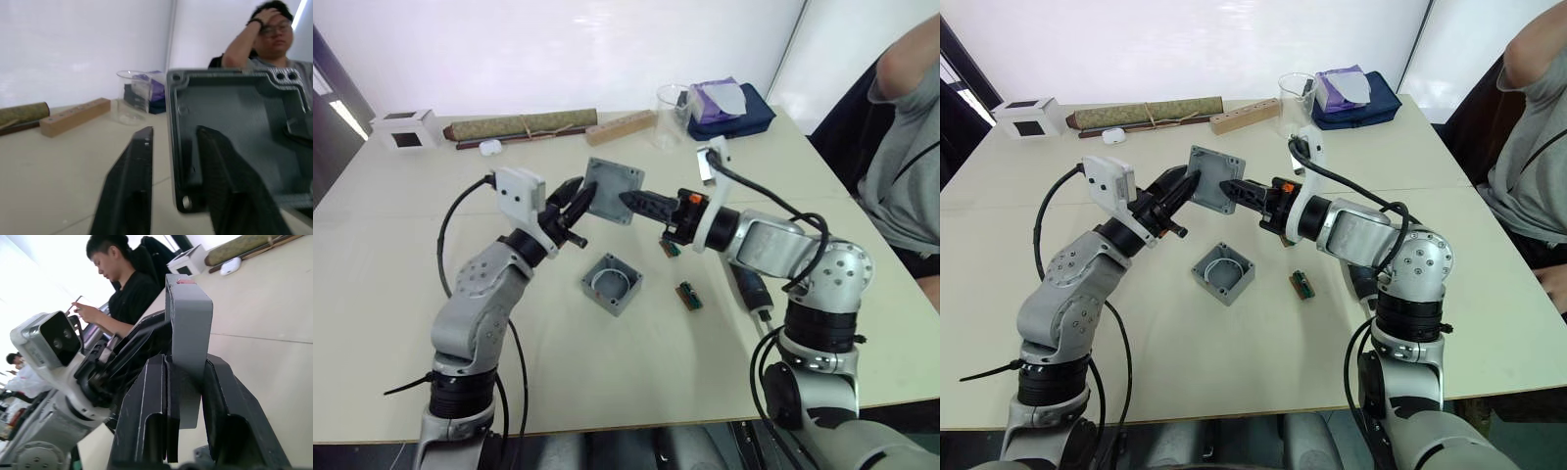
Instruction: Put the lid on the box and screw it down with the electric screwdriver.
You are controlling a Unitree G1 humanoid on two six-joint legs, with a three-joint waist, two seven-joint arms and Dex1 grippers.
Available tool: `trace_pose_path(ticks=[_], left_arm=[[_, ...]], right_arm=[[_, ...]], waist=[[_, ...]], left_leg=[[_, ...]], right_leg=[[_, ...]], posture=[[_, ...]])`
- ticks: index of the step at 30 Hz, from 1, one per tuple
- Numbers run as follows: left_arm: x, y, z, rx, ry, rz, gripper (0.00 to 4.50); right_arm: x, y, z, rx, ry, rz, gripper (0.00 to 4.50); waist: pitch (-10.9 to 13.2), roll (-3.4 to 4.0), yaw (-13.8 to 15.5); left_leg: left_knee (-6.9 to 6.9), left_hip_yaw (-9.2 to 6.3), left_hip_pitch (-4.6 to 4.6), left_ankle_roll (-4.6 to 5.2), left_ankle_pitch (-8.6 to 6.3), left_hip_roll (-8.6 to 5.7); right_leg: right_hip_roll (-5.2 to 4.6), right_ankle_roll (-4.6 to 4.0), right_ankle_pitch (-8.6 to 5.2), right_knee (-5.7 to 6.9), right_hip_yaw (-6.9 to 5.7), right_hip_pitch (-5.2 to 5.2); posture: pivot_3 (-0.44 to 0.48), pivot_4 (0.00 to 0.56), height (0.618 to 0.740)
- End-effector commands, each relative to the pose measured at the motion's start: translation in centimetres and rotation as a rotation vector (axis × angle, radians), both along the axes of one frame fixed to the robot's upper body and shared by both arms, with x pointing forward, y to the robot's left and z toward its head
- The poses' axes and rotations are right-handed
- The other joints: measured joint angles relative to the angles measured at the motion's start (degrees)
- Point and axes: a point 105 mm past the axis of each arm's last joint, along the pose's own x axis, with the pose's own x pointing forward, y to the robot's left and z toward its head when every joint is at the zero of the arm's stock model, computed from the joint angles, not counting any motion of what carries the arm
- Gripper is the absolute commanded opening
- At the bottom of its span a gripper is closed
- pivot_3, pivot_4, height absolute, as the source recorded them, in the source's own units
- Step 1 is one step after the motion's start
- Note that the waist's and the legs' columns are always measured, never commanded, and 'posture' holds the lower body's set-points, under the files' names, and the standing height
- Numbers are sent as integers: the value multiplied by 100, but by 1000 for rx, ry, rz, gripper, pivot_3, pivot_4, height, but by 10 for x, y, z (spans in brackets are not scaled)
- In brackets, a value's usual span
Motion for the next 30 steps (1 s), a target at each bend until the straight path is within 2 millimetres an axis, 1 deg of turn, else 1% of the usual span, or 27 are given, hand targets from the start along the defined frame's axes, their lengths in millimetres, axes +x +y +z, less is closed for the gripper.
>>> trace_pose_path(ticks=[1,2,3,4,6,8,9,12,15,18,20,24,27,30], left_arm=[[-15,6,9,35,0,-123,3257],[-21,8,9,59,23,-182,3641],[-26,10,9,76,40,-223,3984],[-29,14,7,104,63,-256,4449],[-35,25,5,169,110,-305,4449],[-37,32,4,205,134,-328,4449],[-39,40,1,243,156,-341,4449],[-42,58,-2,314,196,-350,4449],[-44,69,-4,357,213,-361,4449],[-47,76,-8,393,236,-371,4449],[-47,79,-10,407,243,-369,4449],[-45,78,-9,411,235,-367,4449],[-47,76,-12,425,240,-377,4449],[-50,75,-14,428,247,-384,4449]], right_arm=[[-7,3,12,-270,-337,-21,415],[-8,3,2,-419,-458,-14,415],[-10,4,-7,-520,-544,11,415],[-8,2,-12,-571,-623,9,415],[-2,-4,-13,-668,-813,-42,415],[-3,-3,-19,-746,-953,-24,415],[-4,-5,-19,-811,-1095,-40,415],[-15,-3,-27,-923,-1415,-30,415],[-26,-1,-43,-1019,-1654,9,415],[-32,-1,-65,-1079,-1763,66,415],[-32,0,-74,-1092,-1787,59,415],[-28,1,-95,-1127,-1805,78,415],[-29,4,-110,-1137,-1797,116,415],[-30,6,-116,-1146,-1797,107,415]], waist=[[2,2,-2],[4,5,-2],[4,4,-5],[4,4,-6],[6,0,-24],[12,10,-26],[12,11,-19],[13,9,-7],[13,6,10],[12,3,7],[12,3,6],[12,3,4],[12,3,3],[12,2,1]], left_leg=[[-1,0,0,0,0,0],[-3,0,0,0,0,0],[-5,1,-3,0,0,1],[-8,0,-2,0,0,3],[-14,2,-2,0,0,8],[-16,6,-3,0,0,10],[-16,10,-3,0,0,9],[-15,20,-4,0,0,7],[-16,19,-5,0,0,6],[-15,20,-6,-1,0,5],[-15,19,-5,-1,0,5],[-14,19,-5,-1,1,5],[-14,18,-5,-1,1,5],[-14,16,-5,-1,1,5]], right_leg=[[1,0,-1,-2,0,-1],[1,0,-1,-3,-1,-2],[1,0,-1,-8,-1,-7],[3,0,-2,-15,-3,-7],[7,0,-2,-25,-2,-5],[10,0,-2,-31,0,-6],[7,0,-2,-32,1,-7],[1,1,-2,-41,5,-7],[0,0,-2,-44,4,-7],[-5,-1,-2,-45,5,-6],[-4,-2,-2,-44,5,-6],[-4,-3,-2,-39,6,-6],[-3,-2,-2,-38,6,-6],[-2,-2,-1,-35,6,-6]], posture=[[0,150,736],[0,150,736],[0,150,736],[0,150,736],[0,150,736],[0,150,736],[0,150,736],[0,150,736],[0,150,736],[0,150,736],[0,150,736],[0,150,736],[0,150,736],[0,150,736]])
